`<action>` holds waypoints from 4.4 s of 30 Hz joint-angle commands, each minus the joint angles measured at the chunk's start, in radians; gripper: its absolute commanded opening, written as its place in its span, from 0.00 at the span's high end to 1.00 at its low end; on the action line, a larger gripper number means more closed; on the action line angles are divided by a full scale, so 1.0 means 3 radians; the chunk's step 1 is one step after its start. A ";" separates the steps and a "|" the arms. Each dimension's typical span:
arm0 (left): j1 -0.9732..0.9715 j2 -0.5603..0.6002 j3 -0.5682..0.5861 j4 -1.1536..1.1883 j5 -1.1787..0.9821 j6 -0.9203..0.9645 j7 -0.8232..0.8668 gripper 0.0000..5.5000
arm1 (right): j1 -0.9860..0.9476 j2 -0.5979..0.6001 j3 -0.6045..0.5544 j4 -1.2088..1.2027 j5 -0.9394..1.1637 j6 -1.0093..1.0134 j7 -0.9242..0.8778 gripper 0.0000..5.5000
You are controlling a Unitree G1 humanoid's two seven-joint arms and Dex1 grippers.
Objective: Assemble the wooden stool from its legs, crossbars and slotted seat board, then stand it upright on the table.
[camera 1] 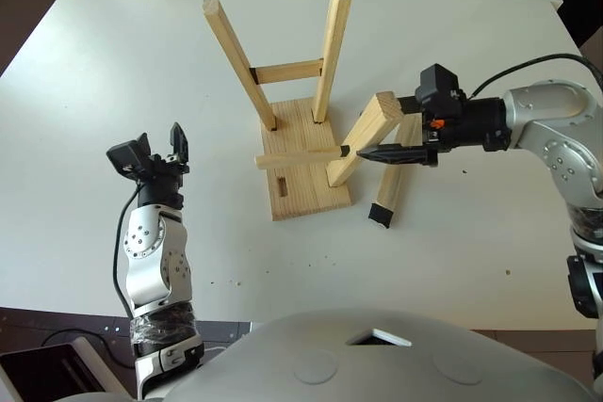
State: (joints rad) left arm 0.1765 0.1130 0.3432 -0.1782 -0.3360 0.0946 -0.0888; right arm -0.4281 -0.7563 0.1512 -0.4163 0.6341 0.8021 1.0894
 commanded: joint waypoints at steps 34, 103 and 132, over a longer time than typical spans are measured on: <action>0.0464 -0.0386 -0.0052 -0.0219 -0.0077 -0.0018 0.0088 0.40 | 0.0119 0.2583 -0.1478 -0.0176 -0.1317 0.2708 -0.3775 0.38; 0.0488 -0.0439 -0.0240 -0.0308 -0.0041 0.0004 0.0074 0.40 | 0.0737 -0.0483 0.0327 0.0019 0.4347 0.1000 -0.6232 0.38; 0.0492 -0.0499 -0.0273 -0.0247 -0.0030 -0.0059 0.0085 0.40 | 0.0576 -0.0610 0.0491 -0.0118 0.4085 0.0857 -0.5934 0.38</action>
State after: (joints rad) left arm 0.3289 -0.0333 0.2642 -0.2626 -0.3452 0.0759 -0.0692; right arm -0.2370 -0.9427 0.2869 -0.4439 1.8743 1.0580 -0.6991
